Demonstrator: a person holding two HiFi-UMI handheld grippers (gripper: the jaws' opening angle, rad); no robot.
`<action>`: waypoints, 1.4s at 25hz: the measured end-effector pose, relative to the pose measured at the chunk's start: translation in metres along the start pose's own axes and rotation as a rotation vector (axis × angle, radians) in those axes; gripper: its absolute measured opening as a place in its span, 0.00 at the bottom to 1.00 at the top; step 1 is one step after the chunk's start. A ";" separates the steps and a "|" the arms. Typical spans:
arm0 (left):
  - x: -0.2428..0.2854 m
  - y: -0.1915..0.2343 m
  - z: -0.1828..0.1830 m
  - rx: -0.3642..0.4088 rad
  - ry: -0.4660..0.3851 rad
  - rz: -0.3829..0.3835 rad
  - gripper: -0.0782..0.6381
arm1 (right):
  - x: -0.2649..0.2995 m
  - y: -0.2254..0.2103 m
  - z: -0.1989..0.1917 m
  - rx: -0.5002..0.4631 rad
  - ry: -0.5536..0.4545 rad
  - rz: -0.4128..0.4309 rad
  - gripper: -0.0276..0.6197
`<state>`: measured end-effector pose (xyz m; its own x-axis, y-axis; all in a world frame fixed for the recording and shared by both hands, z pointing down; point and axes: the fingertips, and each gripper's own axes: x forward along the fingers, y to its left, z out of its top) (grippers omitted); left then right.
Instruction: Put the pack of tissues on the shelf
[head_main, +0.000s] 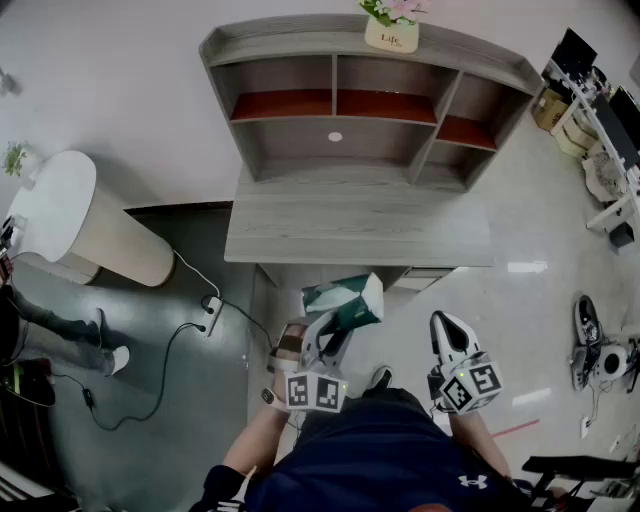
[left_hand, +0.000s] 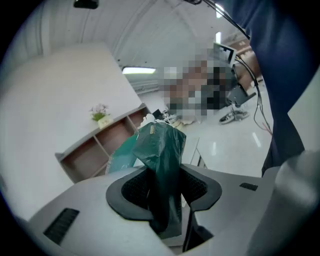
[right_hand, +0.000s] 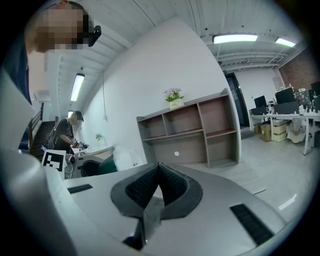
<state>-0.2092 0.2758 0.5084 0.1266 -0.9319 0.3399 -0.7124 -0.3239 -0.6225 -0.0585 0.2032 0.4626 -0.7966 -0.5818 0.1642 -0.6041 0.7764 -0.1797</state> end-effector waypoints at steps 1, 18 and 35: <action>-0.003 -0.005 0.007 0.063 0.021 0.000 0.35 | -0.006 -0.002 -0.002 0.022 0.001 0.000 0.06; 0.033 -0.046 0.098 0.253 0.074 -0.036 0.35 | -0.082 -0.075 0.009 0.097 -0.048 -0.050 0.06; 0.110 -0.061 0.173 0.223 0.111 -0.012 0.35 | -0.120 -0.181 0.018 0.124 -0.060 -0.086 0.06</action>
<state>-0.0325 0.1644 0.4624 0.0493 -0.9081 0.4158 -0.5401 -0.3745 -0.7537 0.1458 0.1284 0.4578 -0.7393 -0.6614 0.1263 -0.6656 0.6893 -0.2862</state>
